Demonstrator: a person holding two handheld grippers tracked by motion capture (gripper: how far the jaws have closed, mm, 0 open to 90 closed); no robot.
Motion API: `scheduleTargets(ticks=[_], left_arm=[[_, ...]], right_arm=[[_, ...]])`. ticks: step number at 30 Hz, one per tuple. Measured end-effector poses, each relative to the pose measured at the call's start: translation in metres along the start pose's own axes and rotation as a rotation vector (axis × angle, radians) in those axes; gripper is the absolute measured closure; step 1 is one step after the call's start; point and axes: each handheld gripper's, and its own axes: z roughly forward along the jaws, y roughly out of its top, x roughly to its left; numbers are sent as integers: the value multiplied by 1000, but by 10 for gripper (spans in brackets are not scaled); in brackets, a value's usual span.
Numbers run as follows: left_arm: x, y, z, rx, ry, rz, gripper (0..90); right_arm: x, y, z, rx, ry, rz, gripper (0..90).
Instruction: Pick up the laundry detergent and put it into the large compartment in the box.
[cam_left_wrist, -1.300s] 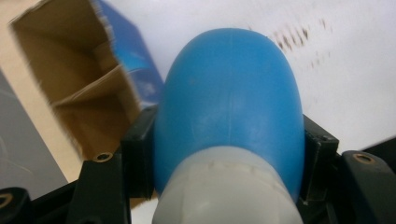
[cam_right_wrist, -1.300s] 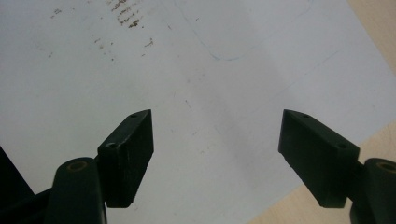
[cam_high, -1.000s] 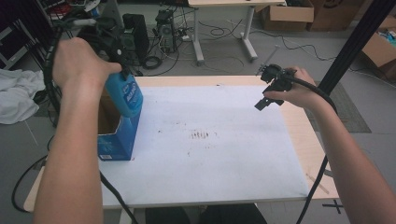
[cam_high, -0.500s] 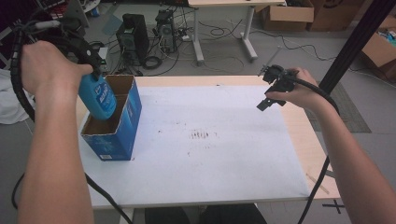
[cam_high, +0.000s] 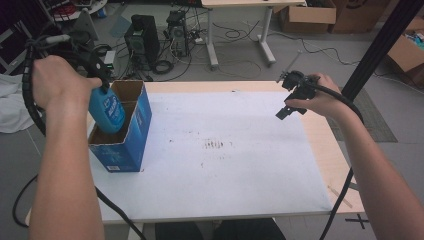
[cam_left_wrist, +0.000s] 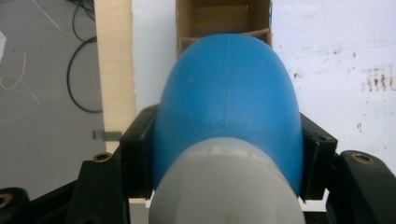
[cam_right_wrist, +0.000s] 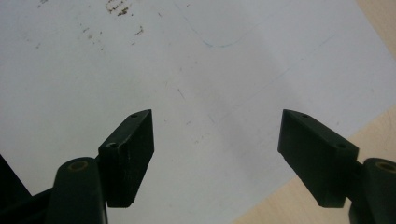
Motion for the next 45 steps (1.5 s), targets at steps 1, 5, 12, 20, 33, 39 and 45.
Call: scheduleTargets(ticks=[1,5,12,20,33,39,45], left_arm=[[0,0,3,2,1,-1,385],[-1,1,18,22,2,1,385],[-1,1,45,44,-11,3,385],[-1,-1,74,82,-13,1,384],[-4,-4,107,122,-27,0,385],[-5,-5,120,139,-30,0,384],[-5,-7,132,151,-35,0,384]], right_arm=[[0,0,0,0,0,-1,271],[0,0,2,1,1,-4,271],[0,0,3,3,2,-3,271],[-1,0,6,6,5,-7,271],[-2,-1,6,7,5,-4,271],[-2,-2,6,10,6,-2,271],[-2,-2,8,11,8,0,272]])
